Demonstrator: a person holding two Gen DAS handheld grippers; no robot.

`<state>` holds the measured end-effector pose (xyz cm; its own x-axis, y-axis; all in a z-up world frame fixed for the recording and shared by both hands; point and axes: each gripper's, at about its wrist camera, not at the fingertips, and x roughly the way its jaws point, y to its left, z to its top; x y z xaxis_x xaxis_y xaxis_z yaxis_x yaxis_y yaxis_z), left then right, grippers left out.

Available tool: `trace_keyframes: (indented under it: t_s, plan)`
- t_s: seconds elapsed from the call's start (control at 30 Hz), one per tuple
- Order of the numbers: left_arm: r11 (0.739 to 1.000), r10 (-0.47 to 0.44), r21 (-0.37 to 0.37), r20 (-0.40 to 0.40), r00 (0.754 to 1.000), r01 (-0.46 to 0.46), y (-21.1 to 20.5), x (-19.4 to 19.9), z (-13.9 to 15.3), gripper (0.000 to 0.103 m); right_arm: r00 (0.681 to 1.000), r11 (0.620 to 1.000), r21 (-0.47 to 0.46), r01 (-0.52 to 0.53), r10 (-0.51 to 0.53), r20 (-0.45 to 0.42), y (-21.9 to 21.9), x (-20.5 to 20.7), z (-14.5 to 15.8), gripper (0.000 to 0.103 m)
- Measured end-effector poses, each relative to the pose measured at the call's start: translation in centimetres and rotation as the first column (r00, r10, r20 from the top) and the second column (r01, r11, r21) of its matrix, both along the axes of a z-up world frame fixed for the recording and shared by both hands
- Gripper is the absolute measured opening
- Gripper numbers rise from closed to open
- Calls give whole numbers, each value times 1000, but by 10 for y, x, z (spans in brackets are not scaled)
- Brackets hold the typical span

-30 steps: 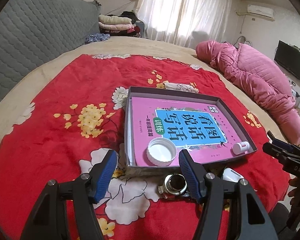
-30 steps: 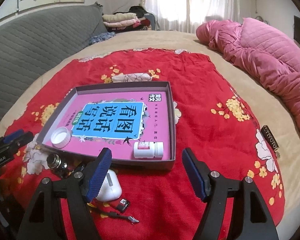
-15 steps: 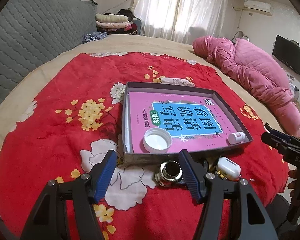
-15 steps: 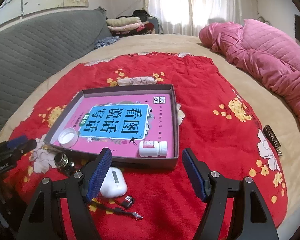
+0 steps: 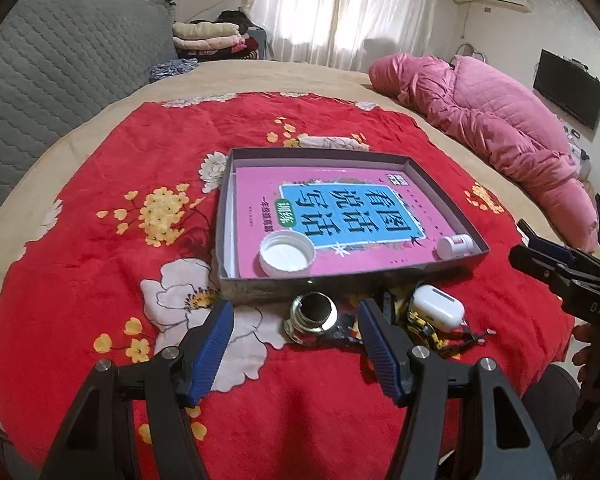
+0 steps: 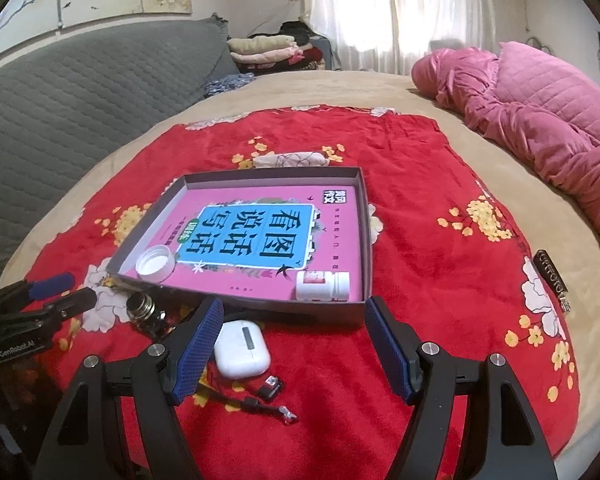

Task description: Organize rigid objects

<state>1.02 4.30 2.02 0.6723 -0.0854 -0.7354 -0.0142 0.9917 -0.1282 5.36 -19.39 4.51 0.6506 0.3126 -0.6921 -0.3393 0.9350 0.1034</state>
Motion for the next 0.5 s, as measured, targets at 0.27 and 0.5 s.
trace_keyframes:
  t_s: [0.27, 0.5]
  plan:
    - [1000, -30, 0, -45, 999, 30, -9, -2, -7, 64, 999, 999, -6, -51, 51, -5, 11, -9, -2, 74]
    - [999, -31, 17, -67, 997, 32, -10, -4, -10, 64, 992, 993, -18, -120, 120, -35, 30, -22, -12, 74]
